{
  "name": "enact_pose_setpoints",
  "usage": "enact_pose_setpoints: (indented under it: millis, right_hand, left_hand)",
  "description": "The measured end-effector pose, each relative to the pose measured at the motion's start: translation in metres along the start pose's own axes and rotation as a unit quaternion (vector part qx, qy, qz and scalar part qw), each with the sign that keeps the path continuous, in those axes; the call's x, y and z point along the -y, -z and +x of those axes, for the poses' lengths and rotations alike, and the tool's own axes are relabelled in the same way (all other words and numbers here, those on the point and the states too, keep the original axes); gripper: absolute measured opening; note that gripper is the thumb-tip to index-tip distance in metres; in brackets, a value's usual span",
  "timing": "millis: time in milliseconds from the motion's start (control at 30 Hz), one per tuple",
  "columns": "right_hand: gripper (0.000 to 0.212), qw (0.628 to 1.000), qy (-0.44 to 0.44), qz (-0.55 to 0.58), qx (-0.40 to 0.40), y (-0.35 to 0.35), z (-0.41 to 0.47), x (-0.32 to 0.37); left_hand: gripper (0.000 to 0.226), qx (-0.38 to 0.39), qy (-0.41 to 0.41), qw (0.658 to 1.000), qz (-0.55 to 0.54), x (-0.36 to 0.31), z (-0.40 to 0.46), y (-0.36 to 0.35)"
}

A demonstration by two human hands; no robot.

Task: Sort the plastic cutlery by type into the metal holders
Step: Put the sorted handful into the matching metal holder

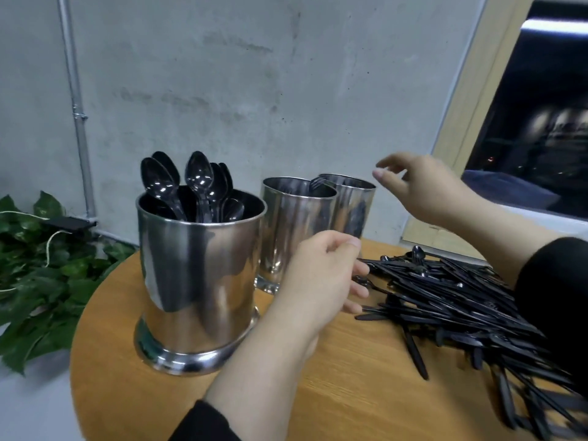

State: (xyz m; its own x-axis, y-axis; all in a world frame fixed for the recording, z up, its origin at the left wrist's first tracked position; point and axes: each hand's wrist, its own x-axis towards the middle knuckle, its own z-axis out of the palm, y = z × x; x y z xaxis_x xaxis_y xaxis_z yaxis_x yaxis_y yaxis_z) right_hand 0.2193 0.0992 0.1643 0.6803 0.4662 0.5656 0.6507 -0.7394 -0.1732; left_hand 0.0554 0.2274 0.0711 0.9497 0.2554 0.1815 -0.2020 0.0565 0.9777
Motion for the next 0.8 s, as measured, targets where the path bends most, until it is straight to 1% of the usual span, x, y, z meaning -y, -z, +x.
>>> enact_pose_setpoints:
  millis: [100,167,233,267,333,433,467,533,600,633,733,800]
  right_hand:
    - [0.035,0.998,-0.020,-0.025,0.052,0.008,-0.058,-0.043]
    - [0.030,0.993,-0.031,-0.041,0.103,0.012,-0.098,-0.072]
    - [0.028,0.990,-0.033,-0.047,0.131,0.018,-0.137,-0.098]
    - [0.029,0.989,-0.031,-0.046,0.136,0.019,-0.151,-0.104]
    - [0.034,0.989,-0.032,-0.038,0.138,0.021,-0.176,-0.117]
    - [0.047,0.987,-0.030,-0.029,0.153,0.014,-0.197,-0.130]
    - [0.050,0.987,-0.025,-0.025,0.160,0.011,-0.201,-0.134]
    - [0.054,0.985,-0.014,-0.016,0.172,0.008,-0.205,-0.138]
    - [0.052,0.984,-0.004,-0.012,0.179,0.008,-0.206,-0.143]
    - [0.050,0.983,0.001,-0.012,0.182,0.009,-0.206,-0.145]
    - [0.044,0.985,0.017,-0.012,0.171,0.011,-0.209,-0.154]
    - [0.044,0.986,0.019,-0.007,0.163,0.013,-0.211,-0.162]
  left_hand:
    - [0.015,0.002,-0.005,0.995,0.097,0.013,0.000,-0.018]
    - [0.015,0.016,-0.020,0.978,0.208,0.025,-0.001,-0.032]
    - [0.022,0.055,-0.026,0.933,0.355,0.036,-0.006,-0.050]
    - [0.028,0.069,-0.030,0.910,0.409,0.040,-0.008,-0.053]
    - [0.041,0.087,-0.037,0.876,0.472,0.046,-0.012,-0.065]
    - [0.066,0.097,-0.024,0.837,0.538,0.056,-0.009,-0.078]
    - [0.072,0.100,-0.027,0.825,0.555,0.060,-0.005,-0.081]
    - [0.077,0.110,-0.058,0.800,0.587,0.067,0.005,-0.088]
    - [0.077,0.129,-0.089,0.777,0.609,0.074,0.016,-0.099]
    - [0.076,0.141,-0.093,0.773,0.612,0.078,0.021,-0.106]
    - [0.067,0.167,-0.095,0.774,0.603,0.085,0.033,-0.132]
    - [0.059,0.179,-0.125,0.772,0.597,0.087,0.036,-0.149]
